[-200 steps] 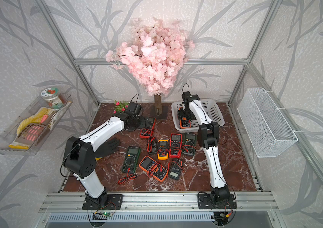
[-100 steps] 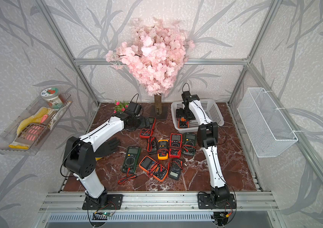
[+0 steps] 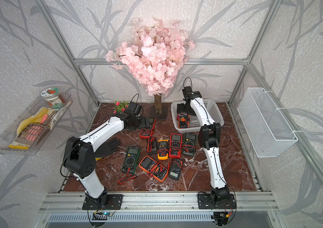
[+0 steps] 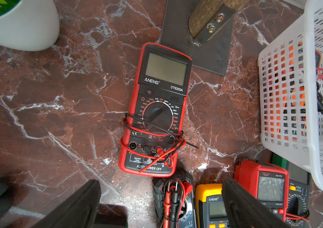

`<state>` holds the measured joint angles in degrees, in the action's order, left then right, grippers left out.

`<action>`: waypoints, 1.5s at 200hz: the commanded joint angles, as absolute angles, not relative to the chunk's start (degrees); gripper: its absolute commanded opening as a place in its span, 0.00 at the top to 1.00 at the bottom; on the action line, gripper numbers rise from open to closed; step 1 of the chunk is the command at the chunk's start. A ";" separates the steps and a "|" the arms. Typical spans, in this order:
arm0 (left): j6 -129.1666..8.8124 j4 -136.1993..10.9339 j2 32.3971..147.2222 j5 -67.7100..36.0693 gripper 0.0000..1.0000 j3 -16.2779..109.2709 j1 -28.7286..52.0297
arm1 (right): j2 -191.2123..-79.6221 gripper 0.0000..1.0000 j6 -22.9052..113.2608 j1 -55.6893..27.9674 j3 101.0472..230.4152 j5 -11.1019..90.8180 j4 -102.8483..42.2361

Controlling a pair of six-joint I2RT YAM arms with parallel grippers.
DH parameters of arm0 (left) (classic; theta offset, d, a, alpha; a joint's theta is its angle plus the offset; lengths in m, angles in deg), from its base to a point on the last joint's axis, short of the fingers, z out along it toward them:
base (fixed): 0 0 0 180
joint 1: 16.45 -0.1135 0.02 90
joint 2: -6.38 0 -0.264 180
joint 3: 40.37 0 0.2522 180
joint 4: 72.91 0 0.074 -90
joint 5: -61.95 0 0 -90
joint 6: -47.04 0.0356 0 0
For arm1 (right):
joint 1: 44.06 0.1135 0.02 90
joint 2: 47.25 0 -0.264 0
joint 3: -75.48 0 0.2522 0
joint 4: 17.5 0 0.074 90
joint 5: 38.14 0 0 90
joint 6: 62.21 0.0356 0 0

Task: Put the multimeter into the basket
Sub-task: Place the multimeter in the basket, then pick up the multimeter from the center of the board.

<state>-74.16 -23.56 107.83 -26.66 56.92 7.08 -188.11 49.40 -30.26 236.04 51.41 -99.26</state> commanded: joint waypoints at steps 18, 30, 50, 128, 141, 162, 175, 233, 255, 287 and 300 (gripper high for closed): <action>-72.49 -22.53 104.88 -28.05 0.00 55.52 7.19 | -176.97 0.00 55.35 -32.53 231.33 51.17 -95.32; -72.48 -22.66 104.36 -28.05 0.00 54.97 7.14 | -174.35 0.01 55.74 -32.82 228.76 50.64 -93.84; -72.58 -22.64 103.40 -28.10 0.00 54.00 7.19 | -170.63 0.00 56.87 -32.90 224.94 48.91 -92.96; -74.03 -22.44 99.21 -28.05 0.00 49.04 7.28 | -145.47 0.00 60.31 -32.68 183.08 45.18 -84.08; -74.68 -22.50 98.38 -27.92 0.00 47.87 7.36 | -140.67 0.00 61.06 -32.40 175.75 45.63 -82.71; -75.62 -23.04 97.29 -27.67 0.00 45.83 7.48 | -135.41 0.00 62.27 -31.38 166.17 46.36 -80.67; -75.98 -23.22 96.75 -27.66 0.00 44.91 7.67 | -133.44 0.00 63.01 -30.44 161.66 47.29 -79.81; -77.85 -24.52 95.25 -27.07 0.00 42.40 8.76 | -132.41 0.00 67.75 -25.72 150.51 52.20 -73.35; -78.73 -25.41 95.15 -26.58 0.00 41.86 9.62 | -133.30 0.00 69.60 -25.61 148.22 52.65 -69.88; -79.17 -25.82 95.37 -26.41 0.00 41.59 10.87 | -136.24 0.00 69.98 -25.61 147.99 52.39 -66.73; -79.24 -25.79 95.40 -26.39 0.00 41.59 11.19 | -137.63 0.01 69.70 -25.54 148.46 52.43 -66.08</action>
